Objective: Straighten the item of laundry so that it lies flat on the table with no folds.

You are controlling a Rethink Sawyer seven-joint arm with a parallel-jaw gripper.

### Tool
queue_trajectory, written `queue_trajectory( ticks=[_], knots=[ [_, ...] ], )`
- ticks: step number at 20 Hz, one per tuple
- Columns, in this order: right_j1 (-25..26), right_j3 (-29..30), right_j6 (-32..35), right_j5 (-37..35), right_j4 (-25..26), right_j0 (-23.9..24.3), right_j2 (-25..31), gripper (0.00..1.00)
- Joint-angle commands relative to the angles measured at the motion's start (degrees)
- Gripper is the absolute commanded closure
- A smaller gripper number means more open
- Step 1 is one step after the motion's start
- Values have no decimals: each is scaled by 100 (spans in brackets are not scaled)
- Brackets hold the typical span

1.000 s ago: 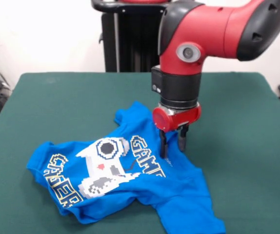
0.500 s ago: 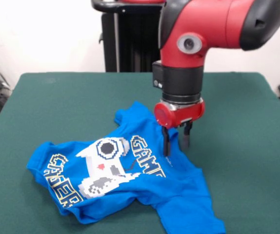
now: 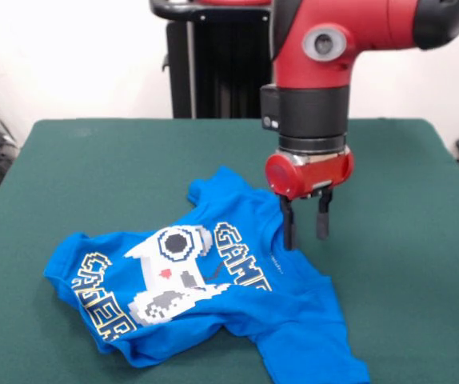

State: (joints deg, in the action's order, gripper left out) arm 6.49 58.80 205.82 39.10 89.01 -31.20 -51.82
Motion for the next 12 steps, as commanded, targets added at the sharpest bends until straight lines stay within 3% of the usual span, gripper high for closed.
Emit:
queue_trajectory(
  ticks=[1,12],
  knots=[
    [268,-160,1244,280,-80,-143,705,0],
    [517,-242,1504,359,230,-186,561,0]
  ],
)
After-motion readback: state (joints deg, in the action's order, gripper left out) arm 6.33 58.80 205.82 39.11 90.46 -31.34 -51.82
